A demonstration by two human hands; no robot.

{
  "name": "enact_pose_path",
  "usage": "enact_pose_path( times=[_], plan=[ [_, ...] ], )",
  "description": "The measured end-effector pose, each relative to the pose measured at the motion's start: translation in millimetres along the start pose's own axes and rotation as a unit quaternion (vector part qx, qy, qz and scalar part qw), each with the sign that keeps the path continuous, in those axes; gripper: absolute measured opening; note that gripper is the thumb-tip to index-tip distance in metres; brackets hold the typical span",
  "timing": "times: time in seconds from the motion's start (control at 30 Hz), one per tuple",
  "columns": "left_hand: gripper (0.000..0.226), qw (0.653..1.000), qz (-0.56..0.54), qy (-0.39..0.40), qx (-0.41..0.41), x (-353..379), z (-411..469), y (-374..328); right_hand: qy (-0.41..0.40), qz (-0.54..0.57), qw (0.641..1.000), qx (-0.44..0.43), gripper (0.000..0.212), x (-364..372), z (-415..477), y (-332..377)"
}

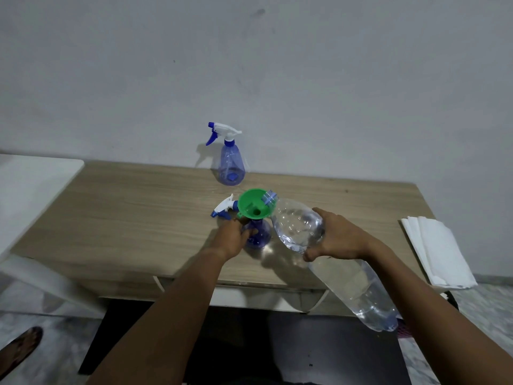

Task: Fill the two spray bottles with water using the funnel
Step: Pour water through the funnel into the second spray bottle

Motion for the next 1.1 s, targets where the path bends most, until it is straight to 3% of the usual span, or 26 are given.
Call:
enact_pose_path(
  times=[0.4, 1.1],
  plan=[
    [0.034, 1.0, 0.002, 0.009, 0.001, -1.7, -4.4, -6.2, 0.04, -0.056, 0.998, -0.003, 0.073, -8.0, 0.0, 5.5],
    [0.035, 0.999, 0.025, 0.006, 0.028, 2.2, -1.3, -3.0, 0.077, -0.082, 0.993, 0.017, 0.061, -19.3, -1.8, 13.5]
  ],
)
Point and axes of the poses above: each hand's wrist, its own z-axis towards the middle knuckle, its own x-axis out of the palm, y = z × x, the point moved 2 cm from there along z, towards the middle knuckle, and after that the axes turned 2 degrees about x, right-handed, at the moved point
